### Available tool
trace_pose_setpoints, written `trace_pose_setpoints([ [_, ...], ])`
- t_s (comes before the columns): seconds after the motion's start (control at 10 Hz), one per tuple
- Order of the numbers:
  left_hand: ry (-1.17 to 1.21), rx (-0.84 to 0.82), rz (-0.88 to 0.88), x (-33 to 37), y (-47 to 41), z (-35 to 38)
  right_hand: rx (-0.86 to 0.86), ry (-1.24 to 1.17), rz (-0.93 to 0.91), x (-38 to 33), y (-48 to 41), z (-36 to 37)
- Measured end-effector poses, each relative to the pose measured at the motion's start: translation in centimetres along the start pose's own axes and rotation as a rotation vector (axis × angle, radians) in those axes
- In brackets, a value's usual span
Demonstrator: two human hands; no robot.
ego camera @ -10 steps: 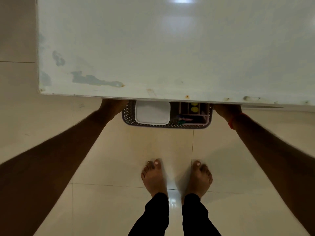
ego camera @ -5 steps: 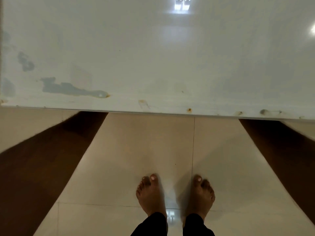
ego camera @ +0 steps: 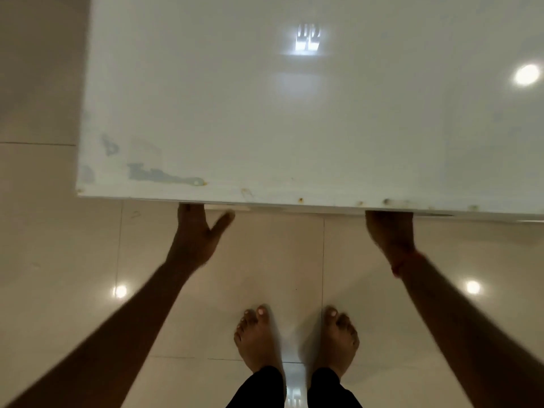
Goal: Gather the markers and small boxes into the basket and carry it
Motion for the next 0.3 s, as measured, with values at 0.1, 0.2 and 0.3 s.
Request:
trace_pose_setpoints([
  [0.1, 0.023, -0.08, 0.084, 6.9, -0.5, -10.7, -0.022, -0.072, -0.045, -6.8, 2.1, -10.6],
  [0.2, -0.007, -0.239, 0.292, 20.4, 1.9, -27.9, 0.059, -0.119, -0.355, -19.6, 10.2, -28.7],
  [0.3, 0.06, -0.342, 0.471, 28.0, 8.7, -35.9, -0.019, -0.162, -0.56, -24.2, 18.2, -37.6],
])
Point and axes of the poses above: each hand's wrist, its own y-axis away from the middle knuckle, its own z-axis out of the palm, x = y × z, the point moved 10 cm from there along -y, towards the middle knuckle, and after that the axes turned 9 degrees about z, right-handed, at the moved point
